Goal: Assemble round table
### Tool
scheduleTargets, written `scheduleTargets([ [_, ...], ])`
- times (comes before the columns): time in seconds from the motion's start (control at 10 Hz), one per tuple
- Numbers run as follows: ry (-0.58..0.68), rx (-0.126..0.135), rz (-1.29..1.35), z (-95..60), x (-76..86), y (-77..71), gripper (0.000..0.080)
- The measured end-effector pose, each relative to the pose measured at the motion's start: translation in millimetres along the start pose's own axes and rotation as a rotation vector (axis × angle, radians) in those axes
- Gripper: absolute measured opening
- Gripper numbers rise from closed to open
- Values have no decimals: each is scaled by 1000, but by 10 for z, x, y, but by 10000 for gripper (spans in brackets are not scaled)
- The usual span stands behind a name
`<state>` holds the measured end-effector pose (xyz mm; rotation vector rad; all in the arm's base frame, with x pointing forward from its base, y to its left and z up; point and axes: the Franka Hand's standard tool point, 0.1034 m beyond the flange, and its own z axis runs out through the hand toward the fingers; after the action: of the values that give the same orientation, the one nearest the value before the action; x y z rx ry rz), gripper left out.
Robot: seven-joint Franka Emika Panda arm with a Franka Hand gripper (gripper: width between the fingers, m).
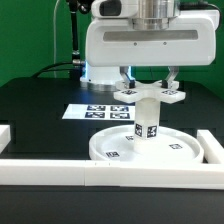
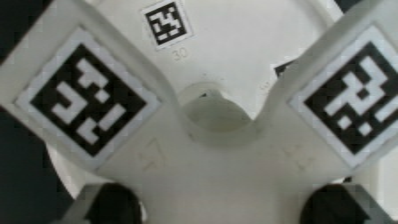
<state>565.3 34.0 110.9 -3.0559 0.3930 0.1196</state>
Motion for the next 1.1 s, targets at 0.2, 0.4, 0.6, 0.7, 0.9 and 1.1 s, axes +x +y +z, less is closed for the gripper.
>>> scheduleTargets([
  [0.2,12,28,224,7,-3,-2,443],
  [0.4,13,50,428,9,-8,-11,443],
  [0.6,3,69,646,11,-8,-15,443],
  [0.7,6,71,741,13,-8,-24,443],
  [0.9,16,79,900,16,-12,-28,443],
  [1.1,13,83,1090,15,-8,-25,443],
])
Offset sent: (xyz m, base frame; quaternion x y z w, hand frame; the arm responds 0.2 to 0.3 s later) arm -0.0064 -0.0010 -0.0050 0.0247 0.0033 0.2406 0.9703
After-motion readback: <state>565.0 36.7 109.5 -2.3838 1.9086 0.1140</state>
